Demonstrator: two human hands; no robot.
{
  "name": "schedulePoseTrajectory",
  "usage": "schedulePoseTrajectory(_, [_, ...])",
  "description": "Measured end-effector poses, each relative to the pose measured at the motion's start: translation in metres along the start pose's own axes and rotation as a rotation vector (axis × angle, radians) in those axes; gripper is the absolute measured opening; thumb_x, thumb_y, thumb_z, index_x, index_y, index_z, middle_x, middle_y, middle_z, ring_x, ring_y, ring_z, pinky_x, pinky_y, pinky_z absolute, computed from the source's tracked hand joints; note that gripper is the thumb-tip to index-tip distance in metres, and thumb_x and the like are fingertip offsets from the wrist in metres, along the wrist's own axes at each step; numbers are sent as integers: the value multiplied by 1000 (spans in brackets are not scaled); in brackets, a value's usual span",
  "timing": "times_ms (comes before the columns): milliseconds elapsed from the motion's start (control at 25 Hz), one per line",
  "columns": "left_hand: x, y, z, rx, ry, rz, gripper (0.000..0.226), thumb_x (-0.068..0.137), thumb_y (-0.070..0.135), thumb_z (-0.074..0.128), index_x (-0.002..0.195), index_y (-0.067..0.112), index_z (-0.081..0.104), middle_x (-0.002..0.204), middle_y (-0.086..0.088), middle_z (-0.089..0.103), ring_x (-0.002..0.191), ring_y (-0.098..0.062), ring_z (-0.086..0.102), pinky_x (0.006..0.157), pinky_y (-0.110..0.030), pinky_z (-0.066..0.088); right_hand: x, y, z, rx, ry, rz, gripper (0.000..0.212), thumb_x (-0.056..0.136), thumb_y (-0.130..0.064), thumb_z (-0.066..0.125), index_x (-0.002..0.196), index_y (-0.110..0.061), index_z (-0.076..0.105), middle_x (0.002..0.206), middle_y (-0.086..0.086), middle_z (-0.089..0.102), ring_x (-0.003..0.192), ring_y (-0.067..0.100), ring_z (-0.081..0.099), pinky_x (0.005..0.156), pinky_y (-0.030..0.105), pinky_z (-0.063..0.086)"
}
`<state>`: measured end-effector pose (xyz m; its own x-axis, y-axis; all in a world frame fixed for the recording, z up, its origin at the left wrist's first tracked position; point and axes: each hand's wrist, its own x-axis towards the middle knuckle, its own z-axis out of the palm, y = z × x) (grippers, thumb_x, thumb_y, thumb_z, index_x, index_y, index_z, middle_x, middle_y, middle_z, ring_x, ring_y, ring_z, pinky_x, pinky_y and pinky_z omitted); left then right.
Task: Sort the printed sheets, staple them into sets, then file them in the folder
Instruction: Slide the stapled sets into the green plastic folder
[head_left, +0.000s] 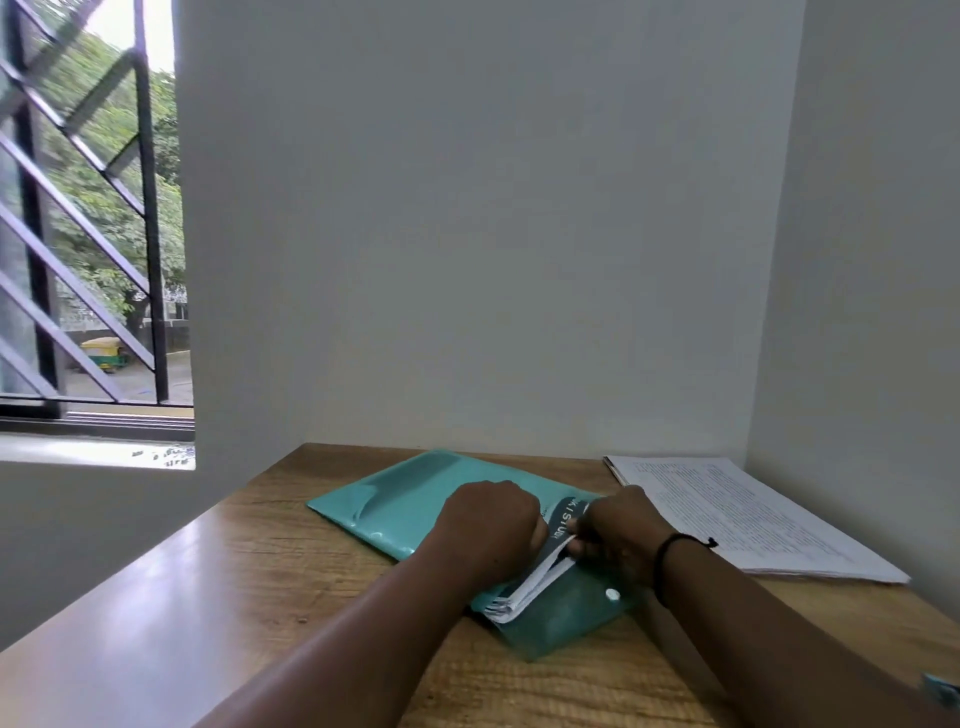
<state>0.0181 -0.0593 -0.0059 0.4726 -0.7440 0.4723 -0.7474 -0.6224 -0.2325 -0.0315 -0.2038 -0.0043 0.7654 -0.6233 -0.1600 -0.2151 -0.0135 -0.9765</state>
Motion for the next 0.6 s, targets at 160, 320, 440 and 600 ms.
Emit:
schedulePoseTrajectory(160, [3, -1, -1, -13, 41, -35, 30, 97, 29, 37, 73, 13, 46, 63, -1, 39, 61, -22, 42, 53, -30, 24, 2, 4, -7, -127, 31, 0, 54, 80, 15, 59, 128, 8, 35, 78, 24, 65, 49, 27, 62, 50, 35, 56])
schedulePoseTrajectory(320, [4, 0, 1, -19, 63, -20, 31, 96, 29, 36, 72, 12, 45, 60, 1, 33, 61, -22, 43, 55, -30, 27, -13, -1, -16, -230, 13, -50, 66, 73, 16, 70, 121, -1, 27, 81, 25, 63, 47, 27, 60, 43, 33, 54])
schedulePoseTrajectory(440, [4, -2, -1, -45, 90, -38, 30, 96, 28, 37, 72, 12, 45, 62, -1, 37, 63, -25, 45, 58, -30, 31, -19, -1, -18, -224, -2, -46, 61, 71, 16, 71, 117, 3, 33, 85, 29, 66, 45, 27, 61, 42, 29, 52])
schedulePoseTrajectory(600, [1, 0, -3, -72, 64, -24, 32, 95, 28, 37, 67, 12, 41, 59, 1, 34, 61, -22, 44, 51, -29, 25, -22, 2, -22, -306, 58, 14, 59, 82, -15, 74, 123, -5, 32, 71, 12, 66, 51, 20, 61, 41, 24, 46])
